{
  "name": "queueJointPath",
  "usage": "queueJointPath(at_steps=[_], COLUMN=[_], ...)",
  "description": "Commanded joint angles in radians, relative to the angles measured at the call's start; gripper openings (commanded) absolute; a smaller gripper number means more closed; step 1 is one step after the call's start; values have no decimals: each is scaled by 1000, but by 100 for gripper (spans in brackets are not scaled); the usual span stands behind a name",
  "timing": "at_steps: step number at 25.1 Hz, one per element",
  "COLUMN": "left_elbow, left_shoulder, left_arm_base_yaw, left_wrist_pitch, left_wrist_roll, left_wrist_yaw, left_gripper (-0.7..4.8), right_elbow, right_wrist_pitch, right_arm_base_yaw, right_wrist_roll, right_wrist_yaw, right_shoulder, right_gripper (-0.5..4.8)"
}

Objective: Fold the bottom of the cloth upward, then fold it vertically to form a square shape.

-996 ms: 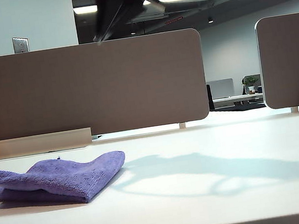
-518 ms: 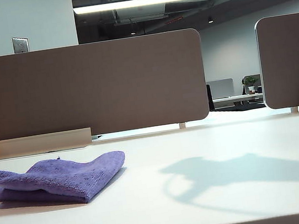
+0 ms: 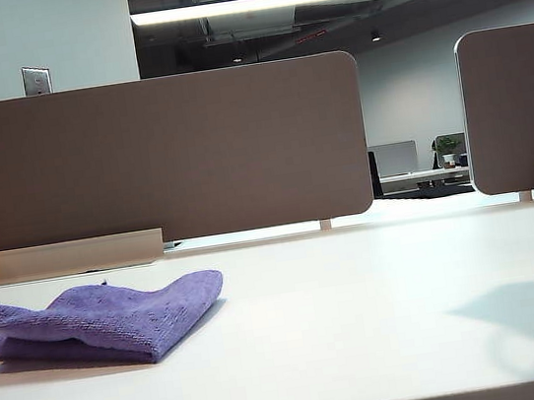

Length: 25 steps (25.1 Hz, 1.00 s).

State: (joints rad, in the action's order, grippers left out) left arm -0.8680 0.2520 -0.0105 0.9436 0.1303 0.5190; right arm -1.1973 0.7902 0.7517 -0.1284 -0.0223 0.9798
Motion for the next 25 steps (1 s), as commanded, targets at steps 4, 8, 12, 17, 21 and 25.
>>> queueJointPath(at_steps=[4,8,12,17,21,25], left_elbow=[-1,0,14,100,156,214], left_shoulder=[-80,-142,-212,-246,-246,-246], left_arm_base_yaw=[-1,-2,-2,-2,-2,-2], left_wrist_pitch=[8,26,53,38,-31,-130], left_wrist_roll=[-23,-45,-40,-40,-40,0], left_wrist_yaw=[-98,-151,-249,-275,-264,-221], left_gripper=[-5,-6,-5,-5,-6,-5], right_elbow=[110,206,341,494,569,637], right_wrist_pitch=[-115,-198,-342,-469,-520,-553], right_arm_base_yaw=[1,1,7,18,17,17], right_wrist_roll=[-63,-78,-53,-51,-48,-46], right_wrist_yaw=[79,160,158,164,163,163], right_shoulder=[-159,-280,-411,-546,-592,-604], right_gripper=[-9,-9,-8,-8,-8,-8])
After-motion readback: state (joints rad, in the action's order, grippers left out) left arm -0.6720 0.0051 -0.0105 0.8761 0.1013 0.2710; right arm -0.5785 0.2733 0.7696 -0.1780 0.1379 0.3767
